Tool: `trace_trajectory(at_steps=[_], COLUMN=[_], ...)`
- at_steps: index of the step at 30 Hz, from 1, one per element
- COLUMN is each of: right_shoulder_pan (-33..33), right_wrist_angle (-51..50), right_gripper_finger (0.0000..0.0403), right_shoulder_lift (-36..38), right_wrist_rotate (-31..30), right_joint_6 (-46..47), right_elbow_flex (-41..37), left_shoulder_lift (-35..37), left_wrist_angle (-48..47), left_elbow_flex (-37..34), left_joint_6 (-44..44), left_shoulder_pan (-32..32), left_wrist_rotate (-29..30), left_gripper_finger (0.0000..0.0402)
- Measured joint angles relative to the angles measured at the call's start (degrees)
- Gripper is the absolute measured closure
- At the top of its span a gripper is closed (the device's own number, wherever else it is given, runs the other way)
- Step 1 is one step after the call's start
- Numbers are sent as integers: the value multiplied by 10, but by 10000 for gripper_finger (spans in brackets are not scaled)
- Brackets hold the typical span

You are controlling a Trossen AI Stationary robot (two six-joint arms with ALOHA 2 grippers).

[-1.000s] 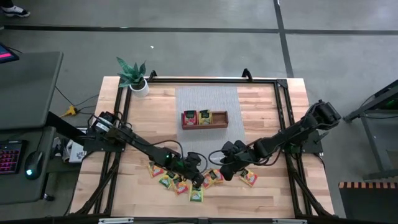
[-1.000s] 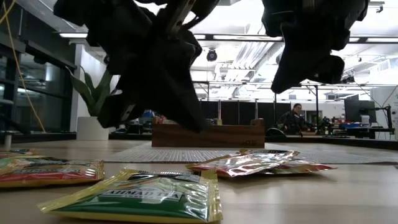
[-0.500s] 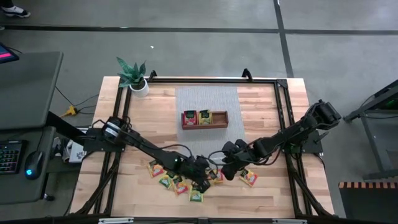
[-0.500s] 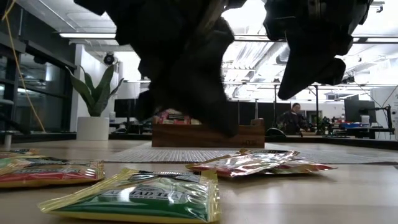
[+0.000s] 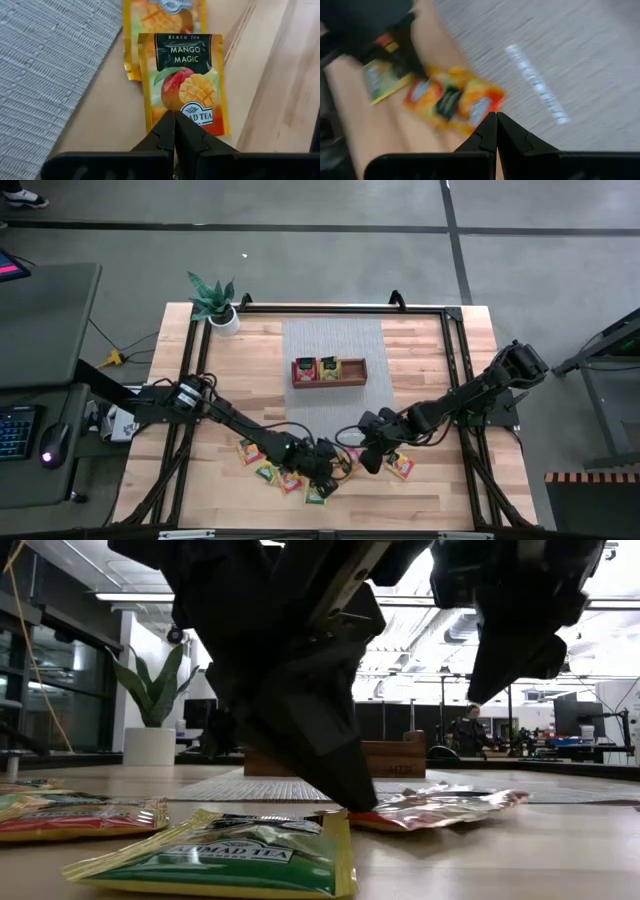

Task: Pick & Place Tea
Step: Put the orange tea bag into the right section of the wooden organizer

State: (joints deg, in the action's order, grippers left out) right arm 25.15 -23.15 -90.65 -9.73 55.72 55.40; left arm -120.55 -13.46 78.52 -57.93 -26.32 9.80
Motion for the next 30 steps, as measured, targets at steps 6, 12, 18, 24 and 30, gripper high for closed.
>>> trace_trajectory(at_steps=[6, 12, 18, 24, 30], right_shoulder_pan=[0, 0, 0, 5, 8], right_wrist_angle=[77, 89, 94, 121, 168], right_gripper_finger=[402, 379, 296, 215, 177], right_shoulder_lift=[0, -5, -32, -79, -123], right_wrist_rotate=[63, 72, 85, 102, 110], right_joint_6=[-19, -4, 10, 14, 23], right_elbow_flex=[0, 0, 0, 0, 0], left_shoulder_lift=[-11, -12, -13, -13, -13], left_wrist_angle=[-10, -11, -11, -11, -11], left_elbow_flex=[-1, -2, -2, -3, -4], left_joint_6=[-9, -9, -6, 8, 11], left_shoulder_pan=[-4, -4, -4, -4, -4], left_wrist_rotate=[4, 16, 23, 31, 32], left_gripper_finger=[402, 402, 402, 402, 402])
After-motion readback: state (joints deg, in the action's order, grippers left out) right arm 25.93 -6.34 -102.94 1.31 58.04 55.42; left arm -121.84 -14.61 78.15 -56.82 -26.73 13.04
